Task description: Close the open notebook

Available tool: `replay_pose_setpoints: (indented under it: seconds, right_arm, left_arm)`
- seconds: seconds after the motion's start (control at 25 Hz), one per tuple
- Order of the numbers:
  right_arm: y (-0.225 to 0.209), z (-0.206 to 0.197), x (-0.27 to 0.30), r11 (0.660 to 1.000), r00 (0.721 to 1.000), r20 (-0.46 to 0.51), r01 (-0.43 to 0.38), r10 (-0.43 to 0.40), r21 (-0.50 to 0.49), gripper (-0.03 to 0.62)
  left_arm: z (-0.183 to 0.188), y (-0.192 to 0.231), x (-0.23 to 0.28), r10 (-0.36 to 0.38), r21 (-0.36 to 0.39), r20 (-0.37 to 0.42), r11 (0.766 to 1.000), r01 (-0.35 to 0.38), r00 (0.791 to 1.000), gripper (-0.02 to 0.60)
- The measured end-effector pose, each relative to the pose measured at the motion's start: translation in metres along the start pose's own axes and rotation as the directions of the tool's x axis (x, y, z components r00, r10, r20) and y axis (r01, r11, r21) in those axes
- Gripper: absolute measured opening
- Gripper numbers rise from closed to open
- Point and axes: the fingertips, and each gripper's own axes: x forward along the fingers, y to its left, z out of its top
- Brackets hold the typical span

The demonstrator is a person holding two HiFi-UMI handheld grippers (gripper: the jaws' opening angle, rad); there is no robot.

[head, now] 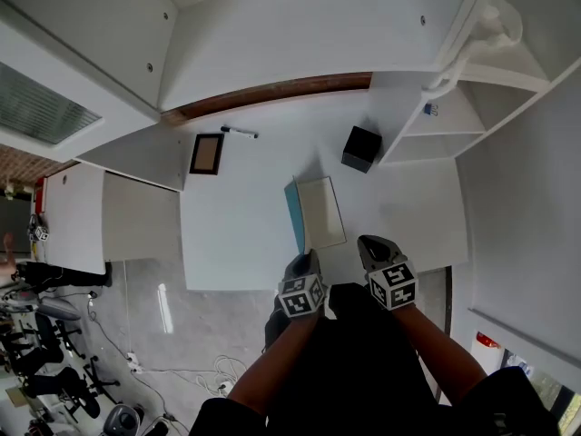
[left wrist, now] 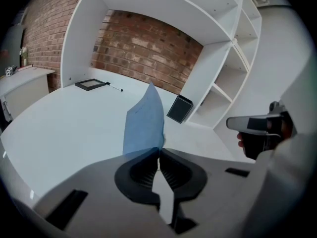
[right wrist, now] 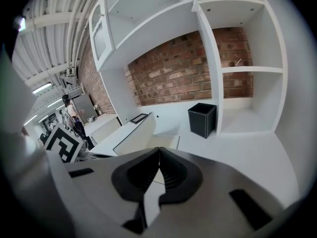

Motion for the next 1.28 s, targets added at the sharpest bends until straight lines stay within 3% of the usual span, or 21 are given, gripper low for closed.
replay_pose_setpoints:
  seconds: [0.48, 1.04, 1.28]
  right_arm:
    - [-0.024, -0.026, -0.022, 0.998, 0.999, -0.016, 0.037, -0.036, 0.059, 0.000]
    - [-0.068, -0.052, -0.045, 0.983, 0.991, -0.028, 0.135, -0.132, 0.125, 0.000]
    - [-0.077, -0.058, -0.046, 0.978, 0.988, -0.034, 0.152, -0.148, 0.145, 0.000]
  left_arm:
    - [-0.020, -0.019, 0.028, 0.001, 0.193, -0.092, 0.981, 0.017, 0.996, 0.015]
    - [-0.051, -0.026, 0.064, 0.037, 0.380, -0.240, 0.923, 0.059, 0.970, 0.027]
    - [-0.049, -0.033, 0.073, 0.023, 0.473, -0.276, 0.874, 0.115, 0.961, 0.046]
